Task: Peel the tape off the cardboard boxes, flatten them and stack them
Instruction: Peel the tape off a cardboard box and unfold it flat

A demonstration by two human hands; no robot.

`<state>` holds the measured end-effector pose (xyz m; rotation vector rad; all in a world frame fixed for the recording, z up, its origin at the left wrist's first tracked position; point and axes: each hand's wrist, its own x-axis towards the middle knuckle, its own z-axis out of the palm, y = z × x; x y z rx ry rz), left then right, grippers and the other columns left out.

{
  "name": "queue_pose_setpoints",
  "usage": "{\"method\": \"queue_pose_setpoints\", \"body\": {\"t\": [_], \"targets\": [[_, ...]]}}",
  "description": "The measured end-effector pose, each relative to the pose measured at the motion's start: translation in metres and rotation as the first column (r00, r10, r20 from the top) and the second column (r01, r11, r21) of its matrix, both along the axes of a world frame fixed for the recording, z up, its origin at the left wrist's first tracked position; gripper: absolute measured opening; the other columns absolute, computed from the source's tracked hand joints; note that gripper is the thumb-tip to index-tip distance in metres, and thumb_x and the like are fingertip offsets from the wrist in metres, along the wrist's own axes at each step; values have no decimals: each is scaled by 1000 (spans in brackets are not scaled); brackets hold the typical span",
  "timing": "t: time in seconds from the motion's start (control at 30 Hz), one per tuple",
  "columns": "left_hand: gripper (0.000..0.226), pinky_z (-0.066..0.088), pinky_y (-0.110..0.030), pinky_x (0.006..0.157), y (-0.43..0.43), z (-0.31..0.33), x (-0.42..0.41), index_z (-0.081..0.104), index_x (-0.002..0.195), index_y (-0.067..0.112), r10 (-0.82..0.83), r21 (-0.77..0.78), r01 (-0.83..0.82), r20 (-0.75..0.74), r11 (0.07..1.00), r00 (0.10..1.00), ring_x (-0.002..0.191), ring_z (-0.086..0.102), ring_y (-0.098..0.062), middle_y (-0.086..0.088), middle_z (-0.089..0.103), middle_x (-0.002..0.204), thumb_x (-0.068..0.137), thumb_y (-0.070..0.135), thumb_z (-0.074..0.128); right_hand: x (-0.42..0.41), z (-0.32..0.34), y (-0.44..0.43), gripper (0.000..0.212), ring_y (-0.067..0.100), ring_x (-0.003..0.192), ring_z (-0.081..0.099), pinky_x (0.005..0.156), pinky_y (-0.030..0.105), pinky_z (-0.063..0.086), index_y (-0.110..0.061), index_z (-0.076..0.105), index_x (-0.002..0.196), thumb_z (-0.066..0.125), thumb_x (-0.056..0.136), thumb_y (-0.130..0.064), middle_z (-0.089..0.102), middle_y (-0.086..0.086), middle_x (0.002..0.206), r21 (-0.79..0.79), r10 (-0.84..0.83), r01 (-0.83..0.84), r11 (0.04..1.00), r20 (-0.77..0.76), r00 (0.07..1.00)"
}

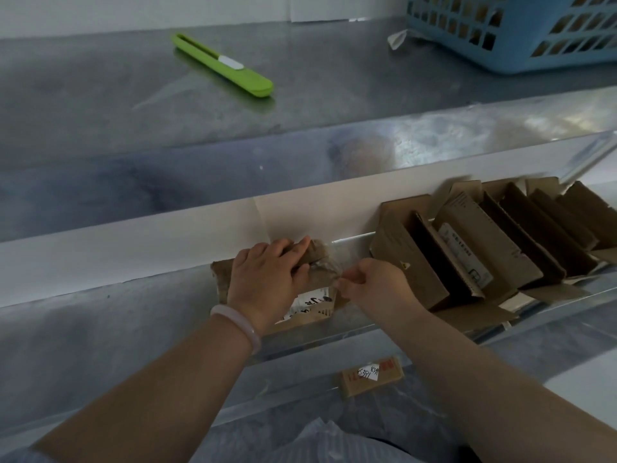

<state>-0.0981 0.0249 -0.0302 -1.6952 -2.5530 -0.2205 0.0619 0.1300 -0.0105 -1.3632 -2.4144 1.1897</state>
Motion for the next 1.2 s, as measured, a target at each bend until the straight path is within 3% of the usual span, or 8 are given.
{"method": "queue_pose_setpoints", "body": {"t": [0.17,0.37,0.5,0.6,0.77,0.9,1.03,1.2], "targets": [[63,32,-36,95,2,0,0,31,143,42,17,-4,-17,9,1000,1000,116,46,-17,15,49,131,85,57,8,-3,6,-6,17,15,71,59,65,27,46,-17,63,81,57,93,-26,63,-1,76,230,102,-119,966,84,991],[60,35,-36,91,2,-1,0,35,141,40,10,5,-10,-10,1000,1000,111,50,-18,14,53,127,87,55,13,-2,3,-8,12,18,73,61,70,33,52,-13,63,87,57,91,-23,65,3,80,226,85,-89,970,29,996],[54,35,-37,90,1,-2,1,38,140,40,6,22,-5,-11,1000,1000,109,51,-19,13,54,125,90,53,22,-1,-1,-5,7,24,71,66,67,35,56,-9,66,78,64,81,-16,67,7,71,65,-10,15,998,-71,997],[48,35,-36,90,0,-1,2,37,141,40,1,26,-1,-7,1000,1000,110,51,-18,14,54,125,94,50,30,-4,0,-4,9,27,64,68,68,44,61,-1,66,71,65,76,-9,68,12,62,-206,-142,110,972,-150,978],[61,36,-36,90,0,-1,2,38,140,40,11,6,-11,-13,1000,1000,108,52,-19,13,54,125,86,56,14,-6,20,0,11,15,52,60,60,37,61,3,66,75,67,83,-4,63,12,63,-479,-248,97,872,-263,932],[59,36,-36,90,-1,-2,1,40,138,42,7,12,-7,-7,1000,1000,108,53,-18,14,55,126,86,57,17,-4,23,3,17,11,50,58,50,20,51,-3,65,67,65,84,-5,63,8,61,-398,-197,75,914,-276,941],[62,33,-35,93,-3,2,0,36,140,43,-37,-13,37,40,999,999,114,50,-17,15,50,133,85,60,14,-7,17,7,20,6,55,57,54,19,46,-17,65,62,64,82,-15,67,-3,62,-95,-100,80,992,-237,966],[52,41,-37,86,-10,2,9,57,127,35,-52,108,49,29,993,998,101,61,-22,7,63,121,85,55,34,-20,27,22,12,9,72,63,61,15,47,-23,63,73,63,86,-24,69,-4,76,110,58,-32,993,-237,970]]}}
